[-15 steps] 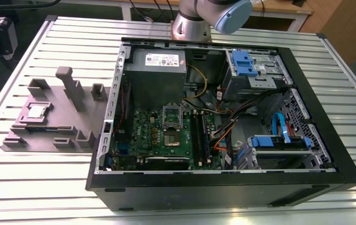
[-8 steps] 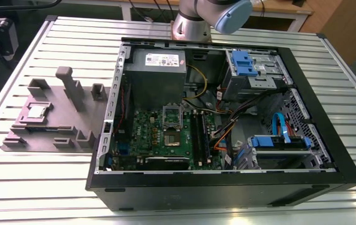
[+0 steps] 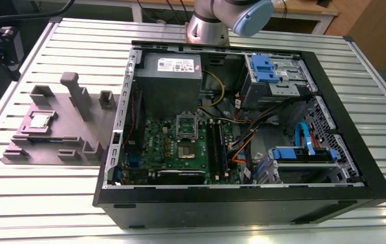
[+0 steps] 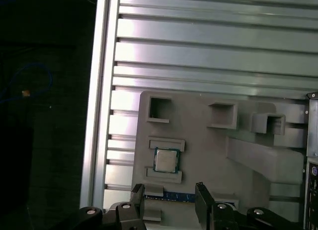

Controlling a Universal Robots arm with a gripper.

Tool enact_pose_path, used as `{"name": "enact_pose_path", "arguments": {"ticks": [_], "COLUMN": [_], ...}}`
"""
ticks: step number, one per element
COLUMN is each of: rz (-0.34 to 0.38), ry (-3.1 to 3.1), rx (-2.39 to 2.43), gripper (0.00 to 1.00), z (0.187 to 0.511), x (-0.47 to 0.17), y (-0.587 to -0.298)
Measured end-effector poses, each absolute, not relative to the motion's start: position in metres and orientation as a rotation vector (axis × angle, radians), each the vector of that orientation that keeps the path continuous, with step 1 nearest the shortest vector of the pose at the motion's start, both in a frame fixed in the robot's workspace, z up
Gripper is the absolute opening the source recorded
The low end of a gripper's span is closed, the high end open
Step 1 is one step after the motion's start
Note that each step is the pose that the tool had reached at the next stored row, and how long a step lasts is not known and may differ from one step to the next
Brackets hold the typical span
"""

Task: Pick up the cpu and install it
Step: 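Pick up the cpu and move it towards the insertion slot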

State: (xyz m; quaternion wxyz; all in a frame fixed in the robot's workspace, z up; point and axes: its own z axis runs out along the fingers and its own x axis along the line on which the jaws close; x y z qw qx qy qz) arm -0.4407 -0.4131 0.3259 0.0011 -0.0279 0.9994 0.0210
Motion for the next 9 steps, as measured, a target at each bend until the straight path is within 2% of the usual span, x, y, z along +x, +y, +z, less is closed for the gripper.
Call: {"name": "enact_pose_path", "arguments": {"ticks": [9], "rz": [0.066], "ry": [3.138], "rx": [-0.087], "gripper": [0.53], "z": [0.3156], "x": [-0.4408], "y": [-0.4131]}}
